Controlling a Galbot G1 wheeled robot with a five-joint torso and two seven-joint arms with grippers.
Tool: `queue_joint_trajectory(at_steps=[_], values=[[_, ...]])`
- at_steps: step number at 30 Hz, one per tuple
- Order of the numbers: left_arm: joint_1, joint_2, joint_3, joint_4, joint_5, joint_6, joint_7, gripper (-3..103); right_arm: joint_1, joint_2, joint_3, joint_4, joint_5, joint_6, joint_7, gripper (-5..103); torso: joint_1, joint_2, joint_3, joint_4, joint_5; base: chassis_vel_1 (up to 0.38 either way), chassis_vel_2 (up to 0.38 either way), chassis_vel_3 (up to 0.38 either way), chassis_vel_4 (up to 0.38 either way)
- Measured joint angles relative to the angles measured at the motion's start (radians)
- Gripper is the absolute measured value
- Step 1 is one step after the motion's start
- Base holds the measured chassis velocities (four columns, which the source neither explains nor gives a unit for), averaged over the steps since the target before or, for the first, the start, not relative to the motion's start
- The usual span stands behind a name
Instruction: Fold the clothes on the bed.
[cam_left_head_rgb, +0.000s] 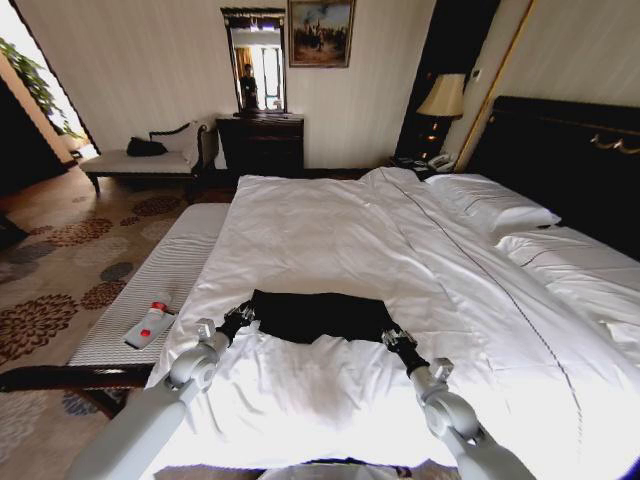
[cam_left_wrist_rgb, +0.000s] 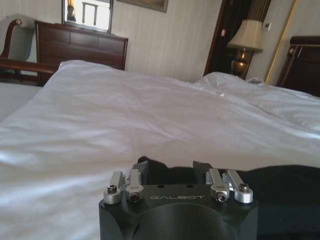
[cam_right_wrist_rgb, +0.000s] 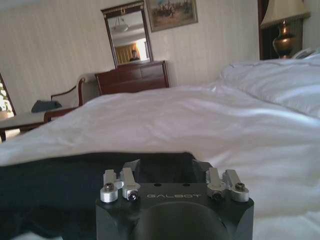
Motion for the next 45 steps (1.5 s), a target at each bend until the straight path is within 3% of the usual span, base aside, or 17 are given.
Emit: queue_joint_trajectory(at_steps=[4,6,9,11,18,20,29,39,45], values=[[0.046,0.009,-0.06,-0.047,0.03,-0.012,0.017,74,-0.029,-0.042,0.025,0.104,0.048,-0.014,0.03,80,0.0,0.0,0.0,-0.0007,-0.0003,0.0,0.0,0.0,0.0],[0.055,0.013,-0.072,-0.057,0.039,-0.016,0.022,74,-0.011,-0.057,0.024,0.116,0.061,-0.025,0.042,80,0.0,0.0,0.0,-0.0006,-0.0001,0.0,0.0,0.0,0.0],[0.065,0.023,-0.085,-0.085,0.043,-0.017,0.022,90,0.101,-0.111,-0.006,0.089,0.138,-0.069,0.076,95,0.0,0.0,0.0,0.0002,-0.0001,0.0,0.0,0.0,0.0],[0.051,0.037,-0.071,-0.096,0.041,-0.017,0.018,98,0.211,-0.148,-0.049,0.015,0.174,-0.082,0.079,100,0.0,0.0,0.0,-0.0001,-0.0002,0.0,0.0,0.0,0.0],[0.024,0.088,-0.04,-0.119,-0.013,-0.016,0.026,100,0.457,-0.183,-0.226,-0.175,0.186,-0.082,0.058,100,0.0,0.0,0.0,0.0,-0.0004,0.0,0.0,0.0,0.0],[0.029,0.114,-0.044,-0.14,-0.042,-0.016,0.038,100,0.541,-0.173,-0.312,-0.247,0.186,-0.083,0.055,100,0.0,0.0,0.0,-0.0006,-0.0002,0.0,0.0,0.0,0.0],[0.122,0.12,-0.106,-0.204,-0.051,-0.019,0.036,100,0.722,-0.09,-0.501,-0.423,0.162,-0.083,0.051,100,0.0,0.0,0.0,-0.0002,-0.0003,0.0,0.0,0.0,0.0],[0.206,0.116,-0.174,-0.247,-0.048,-0.022,0.04,100,0.865,0.014,-0.624,-0.614,0.105,-0.054,0.023,100,0.0,0.0,0.0,0.0003,-0.0003,0.0,0.0,0.0,0.0],[0.217,0.116,-0.196,-0.257,-0.051,-0.022,0.041,100,0.79,-0.002,-0.619,-0.589,0.061,-0.04,0.012,100,0.0,0.0,0.0,-0.0009,-0.0002,0.0,0.0,0.0,0.0]])
